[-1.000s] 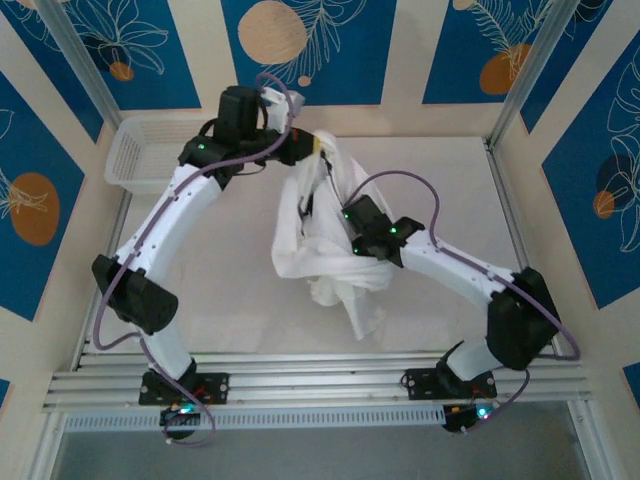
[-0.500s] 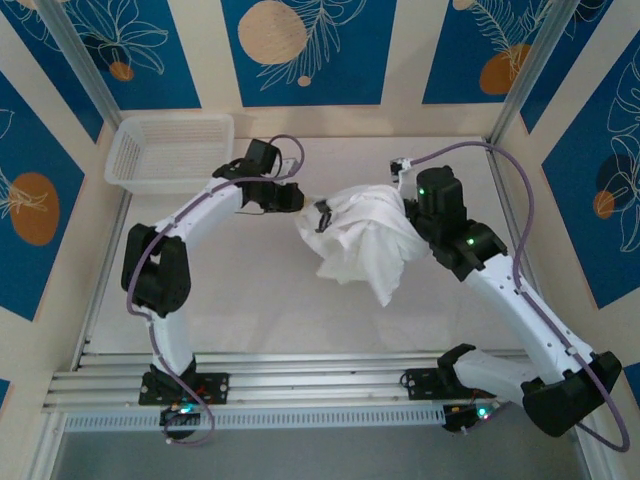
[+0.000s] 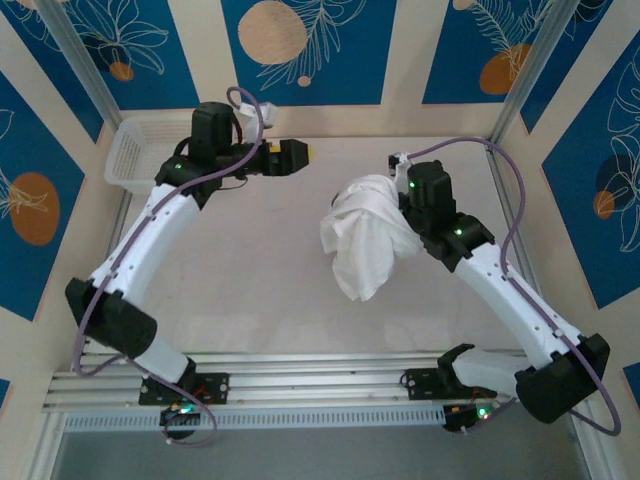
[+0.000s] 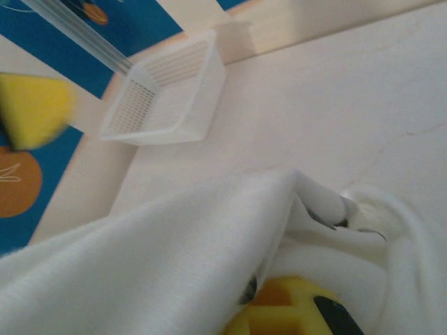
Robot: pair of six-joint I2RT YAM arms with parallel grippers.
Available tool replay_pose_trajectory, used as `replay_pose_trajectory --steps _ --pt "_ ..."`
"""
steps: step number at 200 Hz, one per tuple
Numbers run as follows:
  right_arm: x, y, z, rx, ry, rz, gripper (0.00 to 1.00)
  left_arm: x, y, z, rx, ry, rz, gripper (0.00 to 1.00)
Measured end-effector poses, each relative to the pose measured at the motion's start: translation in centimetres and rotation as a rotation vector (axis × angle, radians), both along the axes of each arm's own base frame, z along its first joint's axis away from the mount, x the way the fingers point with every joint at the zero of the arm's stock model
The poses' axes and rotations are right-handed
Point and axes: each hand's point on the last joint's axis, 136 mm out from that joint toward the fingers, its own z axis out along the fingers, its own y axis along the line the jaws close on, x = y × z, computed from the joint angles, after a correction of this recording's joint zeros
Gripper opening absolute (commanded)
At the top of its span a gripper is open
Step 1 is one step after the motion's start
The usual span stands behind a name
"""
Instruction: Fold the inside-out t-shirt
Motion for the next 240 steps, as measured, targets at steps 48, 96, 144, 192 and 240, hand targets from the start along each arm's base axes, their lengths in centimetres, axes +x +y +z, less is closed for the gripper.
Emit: replay_pose_trajectory --steps 48,96,144,192,240 --pt "0.7 0.6 -1.4 -0.034 0.064 -0.003 0.00 -9.2 -8.1 0.5 -0.009 -0.059 -0.372 0.41" --pt "2.8 -2.1 0.0 -0.006 0.125 -0.129 0.00 -9.7 -7.5 -8.5 0.126 0.070 -0.360 0.00" --pt "5.1 -7.6 2.0 0.181 0.194 -0.285 0.00 -7.5 -0.8 -18.2 0.324 0.202 -0.099 0.00" --pt "5.1 -11.6 4.8 0.455 0.215 -0.348 0.00 -5.0 10.5 -31.6 0.585 0.484 0.246 0.59" --pt "3.1 -9.0 5.6 0.505 0.194 -0.204 0.00 -2.8 10.4 -26.0 0.453 0.388 0.283 0.88"
